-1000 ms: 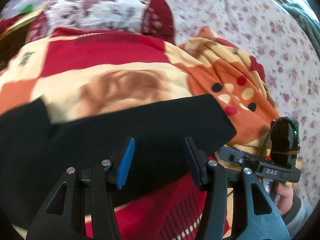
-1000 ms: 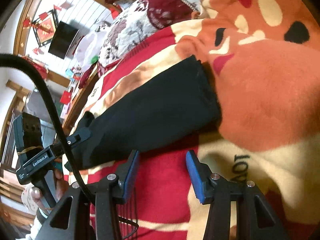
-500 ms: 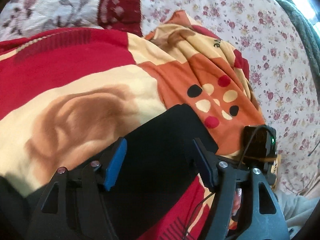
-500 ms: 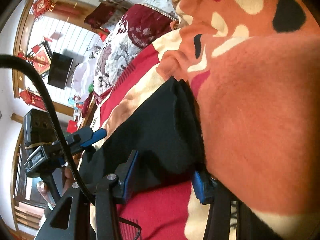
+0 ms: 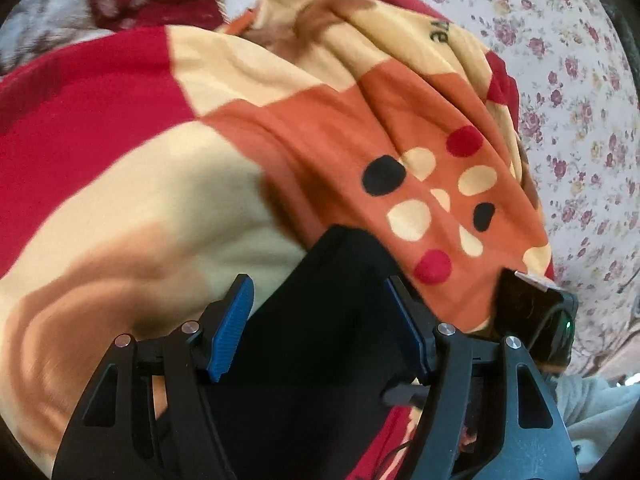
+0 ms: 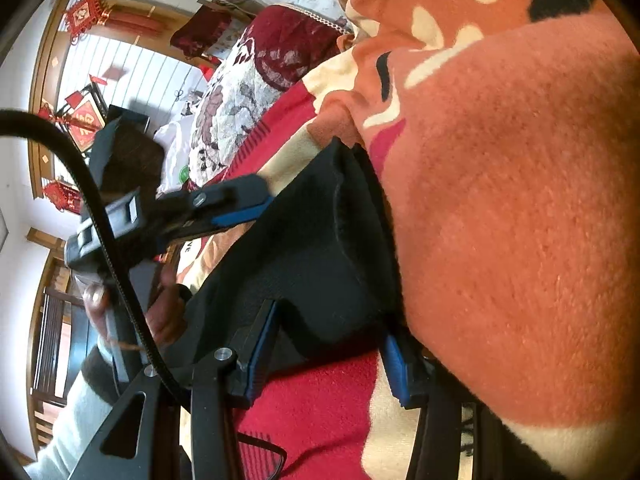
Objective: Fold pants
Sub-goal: 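Close the left gripper on the pants end while the right gripper grasps beside it, then lift the held pants end with both grippers and fold it over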
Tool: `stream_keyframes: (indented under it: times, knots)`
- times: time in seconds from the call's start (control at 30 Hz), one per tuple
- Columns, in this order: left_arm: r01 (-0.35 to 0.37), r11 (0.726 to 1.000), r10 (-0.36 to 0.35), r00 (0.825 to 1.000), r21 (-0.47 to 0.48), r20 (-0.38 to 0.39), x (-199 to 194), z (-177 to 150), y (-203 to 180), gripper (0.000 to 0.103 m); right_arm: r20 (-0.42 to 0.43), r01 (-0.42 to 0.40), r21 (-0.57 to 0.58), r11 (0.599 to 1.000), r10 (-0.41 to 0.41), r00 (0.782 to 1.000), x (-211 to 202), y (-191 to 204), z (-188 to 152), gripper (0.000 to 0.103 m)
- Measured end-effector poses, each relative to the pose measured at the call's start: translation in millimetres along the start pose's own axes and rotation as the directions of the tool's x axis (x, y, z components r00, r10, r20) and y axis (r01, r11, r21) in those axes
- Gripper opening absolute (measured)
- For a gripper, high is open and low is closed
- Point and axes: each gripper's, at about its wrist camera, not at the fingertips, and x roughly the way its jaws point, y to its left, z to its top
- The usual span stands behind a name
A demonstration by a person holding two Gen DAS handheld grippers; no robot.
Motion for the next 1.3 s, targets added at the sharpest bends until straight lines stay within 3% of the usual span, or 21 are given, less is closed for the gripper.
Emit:
stream_keyframes:
  times: [0.43,0.53,0.57,0.63,0.67,0.7,0.8,0.9,1.1,1.3]
  knots:
    - [0.020,0.999,-0.016,0.997,0.050,-0.073,29,19,-8,0.067,0.031,-0.026,-0.004,1.000,0.026,0.999,-1,-4,-3,0.046]
    - [0.028,0.999,-0.025,0.997,0.045,-0.070,29,19,-5,0.066,0.045,-0.035,-0.012,0.999,0.035,0.998,-3,-5,-4,0.034]
    - [0.031,0.998,-0.028,0.997,0.048,-0.071,27,18,-3,0.064,0.047,-0.039,-0.014,0.999,0.039,0.998,-4,-4,-5,0.029]
    - [0.019,0.998,-0.015,0.997,0.059,-0.071,27,16,-1,0.046,0.052,-0.039,-0.024,0.999,0.040,0.998,-5,-4,-5,0.019]
    - [0.018,0.998,-0.014,0.998,0.060,-0.065,29,15,-2,0.042,0.055,-0.039,-0.028,0.999,0.041,0.998,-6,-3,-6,0.014]
    - [0.021,0.998,-0.018,0.998,0.055,-0.054,28,13,1,0.033,0.065,-0.049,-0.033,0.998,0.051,0.997,-8,-2,-6,0.014]
    - [0.042,0.998,-0.041,0.999,0.038,-0.031,25,8,6,0.020,0.070,-0.049,-0.048,0.998,0.052,0.996,-9,1,-5,0.012]
    - [0.036,0.997,-0.036,0.999,0.066,-0.007,17,4,0,0.015,0.076,-0.046,-0.066,0.997,0.051,0.996,-10,5,-5,0.011]
    - [0.053,0.995,-0.058,0.997,0.089,0.050,-6,0,-14,0.015,0.103,-0.029,-0.164,0.986,0.046,0.994,-21,30,-4,0.010]
    - [0.069,0.993,-0.084,0.984,0.100,0.156,-59,-11,-24,0.015,0.105,-0.049,-0.256,0.965,0.078,0.991,-34,65,-3,0.010]
